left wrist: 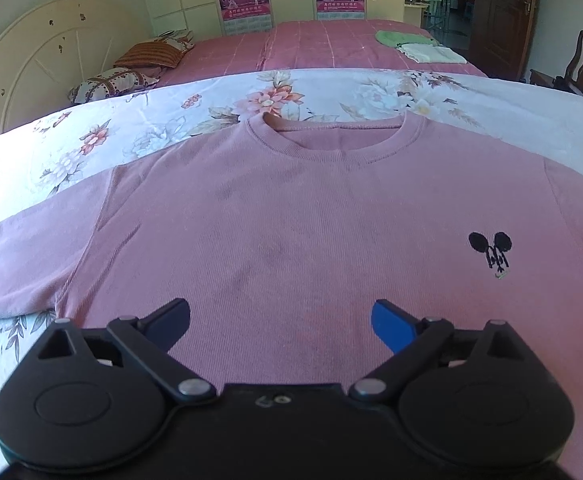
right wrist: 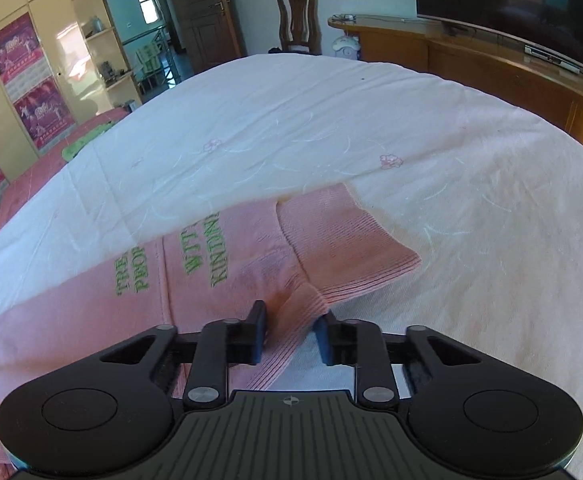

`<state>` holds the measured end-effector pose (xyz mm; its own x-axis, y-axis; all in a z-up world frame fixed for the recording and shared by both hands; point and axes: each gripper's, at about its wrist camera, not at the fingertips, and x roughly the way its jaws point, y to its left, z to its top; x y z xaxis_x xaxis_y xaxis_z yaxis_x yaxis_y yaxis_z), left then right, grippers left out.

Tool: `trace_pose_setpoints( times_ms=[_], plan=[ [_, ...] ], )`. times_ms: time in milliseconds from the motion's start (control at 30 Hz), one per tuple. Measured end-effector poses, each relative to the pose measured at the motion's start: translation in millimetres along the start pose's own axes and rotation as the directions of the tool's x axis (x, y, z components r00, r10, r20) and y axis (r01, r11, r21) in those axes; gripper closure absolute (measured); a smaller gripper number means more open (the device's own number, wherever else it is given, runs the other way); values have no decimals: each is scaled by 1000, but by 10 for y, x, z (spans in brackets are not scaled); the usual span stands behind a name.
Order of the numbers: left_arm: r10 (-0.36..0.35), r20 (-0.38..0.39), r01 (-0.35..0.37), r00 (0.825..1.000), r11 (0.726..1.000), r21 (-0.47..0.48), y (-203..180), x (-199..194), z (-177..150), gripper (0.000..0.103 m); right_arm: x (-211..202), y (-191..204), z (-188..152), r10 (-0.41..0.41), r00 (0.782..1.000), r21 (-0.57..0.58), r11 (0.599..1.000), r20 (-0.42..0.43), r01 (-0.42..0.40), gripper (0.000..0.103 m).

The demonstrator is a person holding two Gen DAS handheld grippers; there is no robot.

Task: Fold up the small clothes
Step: 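Fold the gripped sleeve across the sweatshirt body with the right tool, release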

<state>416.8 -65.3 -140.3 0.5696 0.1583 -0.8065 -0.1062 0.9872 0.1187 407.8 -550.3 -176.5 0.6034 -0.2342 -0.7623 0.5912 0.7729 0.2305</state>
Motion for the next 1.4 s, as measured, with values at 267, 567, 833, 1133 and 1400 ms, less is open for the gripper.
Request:
trace_pose_setpoints(
  times_ms=[267, 567, 833, 1133, 1400],
  plan=[
    [-129, -23, 124, 991, 983, -133, 251, -10, 19, 39, -285, 312, 57, 87, 992, -99, 992, 91, -78, 99],
    [-123, 26, 125, 992, 983, -135, 532, -160, 62, 40, -793, 1504, -103, 355, 928, -312, 899, 110, -307, 99],
    [-148, 50, 154, 988, 977, -144, 863, -100, 86, 33, -968, 2989, -920, 529, 847, -493, 723, -56, -484, 99],
    [-197, 44, 202, 979, 961, -188, 1226, 96, 155, 33, -841, 3933, -2203, 479, 842, -667, 546, -249, -507, 90],
    [-238, 42, 241, 970, 950, -199, 1299, 214, 166, 30, -1159, 4036, -2402, 557, 786, -709, 438, -270, -553, 37]
  ],
)
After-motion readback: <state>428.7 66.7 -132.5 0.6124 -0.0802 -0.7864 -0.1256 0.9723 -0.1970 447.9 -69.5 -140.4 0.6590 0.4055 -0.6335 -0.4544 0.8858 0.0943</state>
